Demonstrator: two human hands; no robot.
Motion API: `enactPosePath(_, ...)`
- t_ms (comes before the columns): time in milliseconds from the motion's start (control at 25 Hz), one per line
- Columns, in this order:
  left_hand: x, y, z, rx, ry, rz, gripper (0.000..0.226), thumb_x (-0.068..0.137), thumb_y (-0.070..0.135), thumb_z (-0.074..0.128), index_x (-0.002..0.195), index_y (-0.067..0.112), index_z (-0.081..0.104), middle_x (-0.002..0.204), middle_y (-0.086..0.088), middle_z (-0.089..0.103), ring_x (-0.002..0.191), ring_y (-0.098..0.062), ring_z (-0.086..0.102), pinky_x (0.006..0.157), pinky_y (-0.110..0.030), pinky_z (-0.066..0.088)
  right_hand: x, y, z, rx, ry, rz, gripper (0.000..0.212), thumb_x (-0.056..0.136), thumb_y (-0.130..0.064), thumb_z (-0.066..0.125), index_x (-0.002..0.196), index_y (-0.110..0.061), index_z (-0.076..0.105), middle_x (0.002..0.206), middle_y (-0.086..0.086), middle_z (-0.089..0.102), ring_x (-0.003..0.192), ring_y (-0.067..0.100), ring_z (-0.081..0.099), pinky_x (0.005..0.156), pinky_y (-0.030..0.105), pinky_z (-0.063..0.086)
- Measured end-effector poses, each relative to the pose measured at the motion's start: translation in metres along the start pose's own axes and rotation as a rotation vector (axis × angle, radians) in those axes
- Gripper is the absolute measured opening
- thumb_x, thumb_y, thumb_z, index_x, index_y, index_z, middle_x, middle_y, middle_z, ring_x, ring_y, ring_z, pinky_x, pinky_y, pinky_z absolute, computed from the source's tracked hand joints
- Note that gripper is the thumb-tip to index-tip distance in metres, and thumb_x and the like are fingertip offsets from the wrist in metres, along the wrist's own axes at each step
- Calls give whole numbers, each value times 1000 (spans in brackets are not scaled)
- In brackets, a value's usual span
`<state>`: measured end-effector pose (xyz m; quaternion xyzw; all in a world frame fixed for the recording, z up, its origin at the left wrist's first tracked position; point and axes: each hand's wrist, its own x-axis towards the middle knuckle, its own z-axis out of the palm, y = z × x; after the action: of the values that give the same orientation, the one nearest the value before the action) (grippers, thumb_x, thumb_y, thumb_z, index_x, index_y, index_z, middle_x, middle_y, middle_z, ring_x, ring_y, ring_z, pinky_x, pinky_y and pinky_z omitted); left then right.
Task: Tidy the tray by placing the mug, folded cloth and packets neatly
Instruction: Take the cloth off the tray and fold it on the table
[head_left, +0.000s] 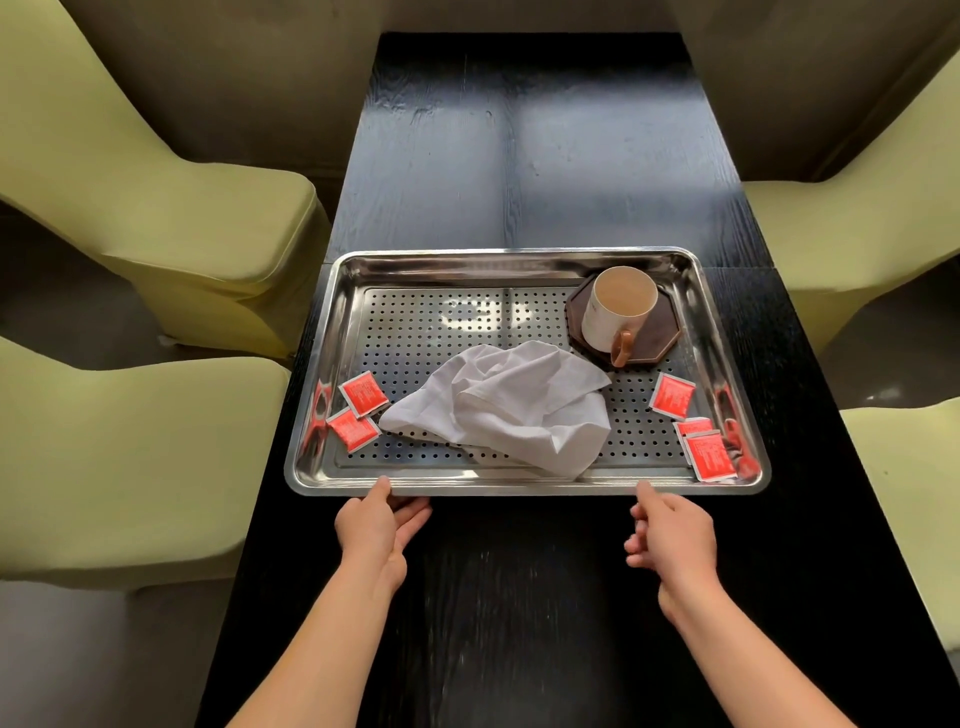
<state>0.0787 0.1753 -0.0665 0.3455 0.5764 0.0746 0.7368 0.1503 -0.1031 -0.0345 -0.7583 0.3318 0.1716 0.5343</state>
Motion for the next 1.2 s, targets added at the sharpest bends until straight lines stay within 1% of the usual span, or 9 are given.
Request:
enactPosePath(120, -5, -1, 1, -7, -27, -31, 19, 101, 19, 52, 112, 3, 55, 101, -24, 69, 84, -37, 72, 62, -43, 58, -15, -18, 15, -319, 45, -533, 33, 82, -51, 69, 105, -27, 64, 95, -6, 65, 86, 16, 63, 69, 39, 55)
enactPosePath(200, -9, 0, 1, 0, -39, -44, 22, 101, 20, 53, 115, 4, 54, 102, -23, 68, 85, -38, 72, 63, -44, 58, -11, -40, 34, -586, 21, -794, 65, 75, -54, 76, 132, -36, 51, 132, 0, 49, 119, 23, 46, 89, 39, 47)
enactPosePath(320, -18, 3, -1, 24, -63, -72, 23, 101, 20, 53, 117, 4, 54, 105, -24, 67, 86, -38, 72, 67, -45, 60, 6, -69, 64, -1063, -116, -769, 81, 75, -56, 76, 145, -48, 36, 161, 2, 16, 142, 32, 21, 106, 49, 39)
enactPosePath(400, -24, 6, -4, 34, -79, -76, 24, 100, 18, 53, 118, 3, 55, 105, -25, 67, 87, -38, 72, 67, -44, 60, 15, -77, 78, -1192, -199, -667, 51, 83, -44, 73, 131, -44, 55, 158, 5, 28, 140, 35, 30, 103, 50, 44)
enactPosePath(480, -27, 9, -7, 46, -76, -66, 23, 99, 14, 51, 118, 1, 55, 106, -25, 66, 88, -38, 72, 68, -43, 60, 15, -84, 82, -1093, -196, -599, 12, 91, -31, 64, 101, -35, 69, 129, 11, 59, 121, 36, 54, 88, 44, 52)
enactPosePath(760, -44, 6, -16, 266, 67, 89, 25, 91, 7, 58, 115, 4, 59, 106, -15, 64, 89, -28, 70, 77, -39, 59, -29, -108, 40, -533, -143, -863, 10, 95, -27, 63, 98, -22, 71, 85, 12, 71, 83, 37, 62, 69, 44, 49)
enactPosePath(960, -84, 5, 0, 400, -201, 173, 52, 94, 26, 61, 141, 12, 46, 116, -12, 65, 102, -25, 67, 91, -40, 55, -98, -123, -13, -237, -273, -1060, 8, 97, -24, 63, 99, -18, 68, 77, -4, 65, 72, 16, 59, 61, 34, 46)
enactPosePath(1080, -115, -2, 5, 238, -335, -21, 74, 91, 57, 58, 151, 21, 32, 135, -20, 55, 118, -35, 60, 103, -47, 46, -148, -122, -51, -104, -404, -1152, 12, 99, -22, 60, 106, -24, 69, 86, -10, 69, 78, 12, 62, 64, 27, 48)
enactPosePath(1200, -143, -10, -4, -41, -614, -295, 76, 89, 61, 60, 149, 18, 40, 130, -12, 65, 109, -32, 68, 90, -48, 52, -182, -117, -82, 66, -535, -1176, 18, 98, -22, 61, 103, -37, 70, 88, -17, 69, 81, 5, 60, 69, 19, 47)
